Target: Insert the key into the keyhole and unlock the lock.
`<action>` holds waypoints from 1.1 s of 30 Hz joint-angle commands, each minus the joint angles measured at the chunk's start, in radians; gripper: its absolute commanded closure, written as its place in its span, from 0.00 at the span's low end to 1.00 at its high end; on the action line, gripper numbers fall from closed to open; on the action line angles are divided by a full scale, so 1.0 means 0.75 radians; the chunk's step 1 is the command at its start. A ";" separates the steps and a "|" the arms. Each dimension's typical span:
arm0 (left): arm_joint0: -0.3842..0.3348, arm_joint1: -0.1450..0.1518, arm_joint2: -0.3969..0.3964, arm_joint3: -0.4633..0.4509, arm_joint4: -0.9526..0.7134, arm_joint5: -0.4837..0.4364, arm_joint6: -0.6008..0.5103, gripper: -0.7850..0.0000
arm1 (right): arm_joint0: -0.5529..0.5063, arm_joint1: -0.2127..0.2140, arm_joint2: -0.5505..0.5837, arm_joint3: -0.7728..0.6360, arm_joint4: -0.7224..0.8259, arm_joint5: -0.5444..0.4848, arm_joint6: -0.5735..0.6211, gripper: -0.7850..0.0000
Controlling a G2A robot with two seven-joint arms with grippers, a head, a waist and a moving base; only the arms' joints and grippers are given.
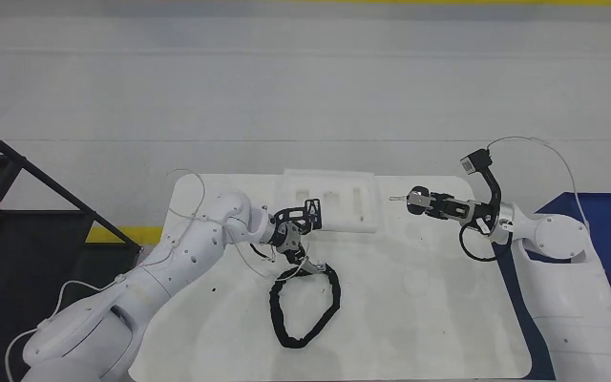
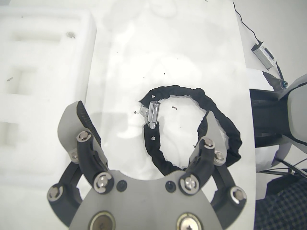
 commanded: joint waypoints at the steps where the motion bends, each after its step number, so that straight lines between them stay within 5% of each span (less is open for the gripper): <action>1: 0.050 0.016 -0.024 -0.007 0.156 -0.010 0.157 0.00 | 0.000 0.000 0.000 0.000 0.000 0.000 0.000 1.00; 13: 0.205 0.043 -0.027 0.066 0.804 0.082 0.864 0.00 | 0.000 0.000 0.000 0.000 0.000 0.000 0.000 1.00; 33: 0.227 -0.036 0.027 0.213 0.893 0.198 1.015 0.00 | 0.000 0.000 0.000 0.000 0.000 0.000 0.000 1.00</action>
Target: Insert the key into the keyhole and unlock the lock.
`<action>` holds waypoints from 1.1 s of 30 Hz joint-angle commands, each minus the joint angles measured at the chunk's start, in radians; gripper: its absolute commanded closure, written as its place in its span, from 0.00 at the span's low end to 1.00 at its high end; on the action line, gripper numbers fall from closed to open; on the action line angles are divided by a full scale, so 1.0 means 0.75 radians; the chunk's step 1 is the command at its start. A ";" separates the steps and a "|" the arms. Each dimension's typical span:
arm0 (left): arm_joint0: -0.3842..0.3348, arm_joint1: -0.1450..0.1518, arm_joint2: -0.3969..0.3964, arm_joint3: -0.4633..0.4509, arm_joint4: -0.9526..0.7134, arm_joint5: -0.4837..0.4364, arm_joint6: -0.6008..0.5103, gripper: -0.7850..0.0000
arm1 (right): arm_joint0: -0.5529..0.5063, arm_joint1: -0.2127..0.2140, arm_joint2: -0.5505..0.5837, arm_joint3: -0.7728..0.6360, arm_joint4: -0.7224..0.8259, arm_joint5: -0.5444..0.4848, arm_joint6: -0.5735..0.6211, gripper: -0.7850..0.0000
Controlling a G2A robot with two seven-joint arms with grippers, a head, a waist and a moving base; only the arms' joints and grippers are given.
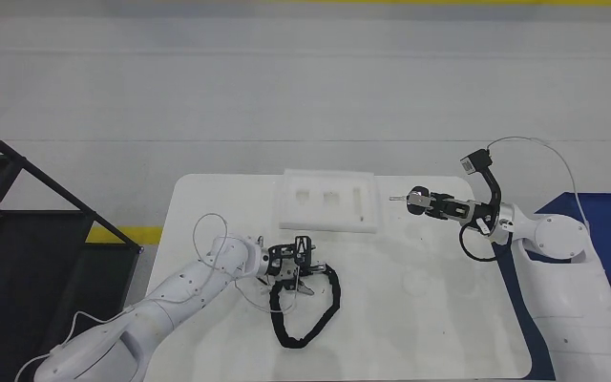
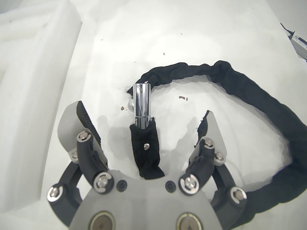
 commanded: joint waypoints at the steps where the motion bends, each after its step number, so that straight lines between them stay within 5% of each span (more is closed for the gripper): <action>1: 0.012 0.000 -0.006 0.008 0.000 0.006 0.014 0.00 | 0.000 0.000 0.000 0.000 0.000 0.000 0.000 1.00; 15: 0.029 -0.004 -0.042 -0.016 0.032 0.028 -0.003 0.38 | 0.000 0.000 0.000 0.000 0.000 0.000 0.000 1.00; 17: 0.029 -0.006 -0.047 -0.018 0.033 0.031 -0.016 0.50 | 0.000 0.000 0.000 0.000 0.000 0.000 0.000 1.00; 24: 0.034 -0.016 -0.055 -0.016 0.035 0.039 -0.067 0.59 | 0.000 0.000 0.000 0.000 0.000 0.000 0.000 1.00; 27: 0.035 -0.021 -0.062 -0.013 0.028 0.046 -0.085 0.76 | 0.000 0.000 0.000 0.000 0.000 0.000 0.000 1.00; 29: 0.034 -0.025 -0.068 -0.007 0.014 0.047 -0.098 1.00 | 0.000 0.000 0.000 0.000 0.000 0.000 0.000 1.00; 33: 0.026 -0.033 -0.081 0.003 -0.015 0.041 -0.125 1.00 | 0.000 0.000 0.000 0.000 0.000 0.000 0.000 1.00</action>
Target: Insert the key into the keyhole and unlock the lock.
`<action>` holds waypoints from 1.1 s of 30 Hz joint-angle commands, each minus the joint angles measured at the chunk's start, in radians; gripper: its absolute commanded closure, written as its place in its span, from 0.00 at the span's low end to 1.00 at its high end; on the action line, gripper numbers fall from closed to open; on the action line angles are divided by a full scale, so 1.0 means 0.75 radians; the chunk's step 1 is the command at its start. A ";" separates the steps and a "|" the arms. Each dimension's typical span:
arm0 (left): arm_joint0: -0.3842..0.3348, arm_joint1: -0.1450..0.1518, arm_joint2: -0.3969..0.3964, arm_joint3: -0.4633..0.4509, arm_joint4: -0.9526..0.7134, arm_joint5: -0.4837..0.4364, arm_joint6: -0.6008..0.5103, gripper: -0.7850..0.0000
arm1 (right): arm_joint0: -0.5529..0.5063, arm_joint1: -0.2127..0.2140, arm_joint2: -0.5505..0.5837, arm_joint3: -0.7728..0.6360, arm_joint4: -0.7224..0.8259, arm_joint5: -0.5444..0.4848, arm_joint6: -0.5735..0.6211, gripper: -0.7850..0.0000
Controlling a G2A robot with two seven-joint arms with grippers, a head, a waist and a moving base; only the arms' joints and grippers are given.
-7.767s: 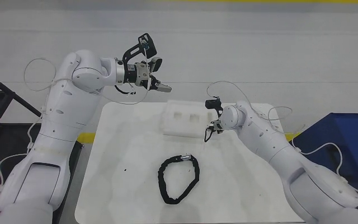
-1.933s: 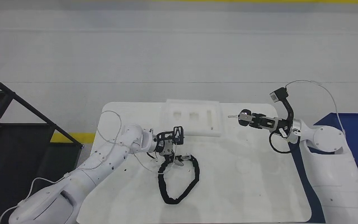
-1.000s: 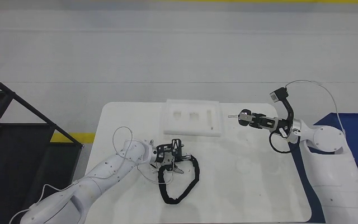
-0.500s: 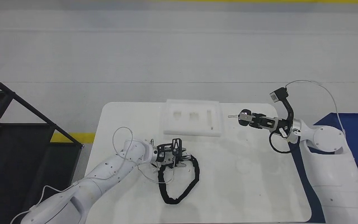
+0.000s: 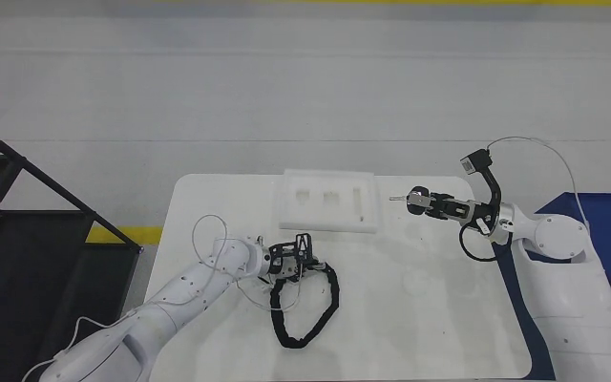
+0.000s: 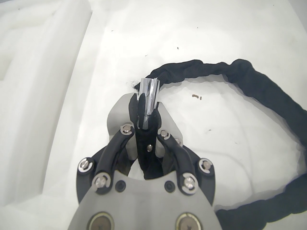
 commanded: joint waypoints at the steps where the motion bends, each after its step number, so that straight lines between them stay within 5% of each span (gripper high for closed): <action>1: -0.004 -0.005 -0.007 0.005 -0.021 -0.008 -0.011 1.00 | 0.000 0.000 0.000 0.000 0.000 0.000 0.000 1.00; 14: -0.053 0.009 -0.084 -0.042 -0.101 -0.304 0.155 1.00 | 0.000 0.000 0.000 0.000 0.000 0.000 0.000 1.00; 22: -0.079 0.088 -0.037 -0.217 -0.075 -0.311 0.489 1.00 | -0.015 0.006 -0.040 -0.089 -0.092 0.060 0.025 1.00; 33: -0.272 0.178 0.121 -0.310 -0.072 -0.311 0.783 1.00 | -0.064 0.041 -0.037 -0.398 -0.173 0.216 0.153 1.00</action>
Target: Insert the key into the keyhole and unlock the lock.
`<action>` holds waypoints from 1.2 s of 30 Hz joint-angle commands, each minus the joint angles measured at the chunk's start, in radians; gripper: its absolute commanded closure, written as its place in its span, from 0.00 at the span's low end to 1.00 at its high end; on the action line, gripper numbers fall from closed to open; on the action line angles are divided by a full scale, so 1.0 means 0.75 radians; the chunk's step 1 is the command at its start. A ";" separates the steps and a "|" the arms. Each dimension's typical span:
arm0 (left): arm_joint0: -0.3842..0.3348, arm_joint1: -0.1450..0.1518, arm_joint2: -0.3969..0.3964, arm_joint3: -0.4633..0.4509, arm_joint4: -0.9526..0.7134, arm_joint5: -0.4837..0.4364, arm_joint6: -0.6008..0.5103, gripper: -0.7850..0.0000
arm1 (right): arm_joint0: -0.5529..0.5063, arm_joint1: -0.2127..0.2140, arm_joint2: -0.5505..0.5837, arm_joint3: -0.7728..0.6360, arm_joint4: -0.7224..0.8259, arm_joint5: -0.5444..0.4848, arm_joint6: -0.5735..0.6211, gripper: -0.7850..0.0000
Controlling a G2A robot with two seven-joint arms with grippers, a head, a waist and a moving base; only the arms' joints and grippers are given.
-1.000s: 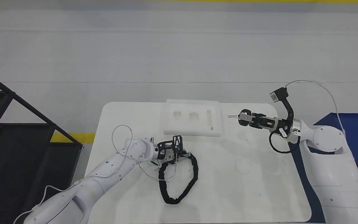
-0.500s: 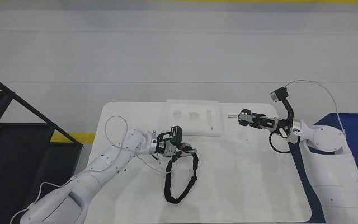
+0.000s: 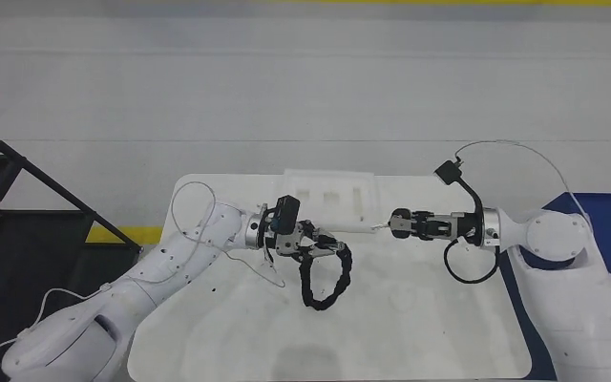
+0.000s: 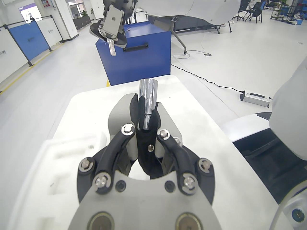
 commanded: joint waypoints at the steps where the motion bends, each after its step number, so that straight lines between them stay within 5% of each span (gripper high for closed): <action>1: -0.026 0.009 0.013 -0.025 -0.015 0.000 -0.001 1.00 | -0.007 0.007 0.020 -0.054 0.003 0.023 0.007 1.00; 9: -0.077 0.003 0.015 -0.054 -0.060 0.002 0.002 1.00 | -0.054 0.030 0.089 -0.255 0.057 0.142 0.016 1.00; 31: -0.099 -0.019 0.033 -0.030 -0.108 0.022 0.021 1.00 | -0.069 0.044 0.042 -0.306 -0.026 0.150 -0.054 1.00; 36: -0.057 -0.033 0.012 -0.021 -0.212 0.068 -0.082 1.00 | -0.096 0.051 0.057 -0.342 -0.054 0.158 -0.108 1.00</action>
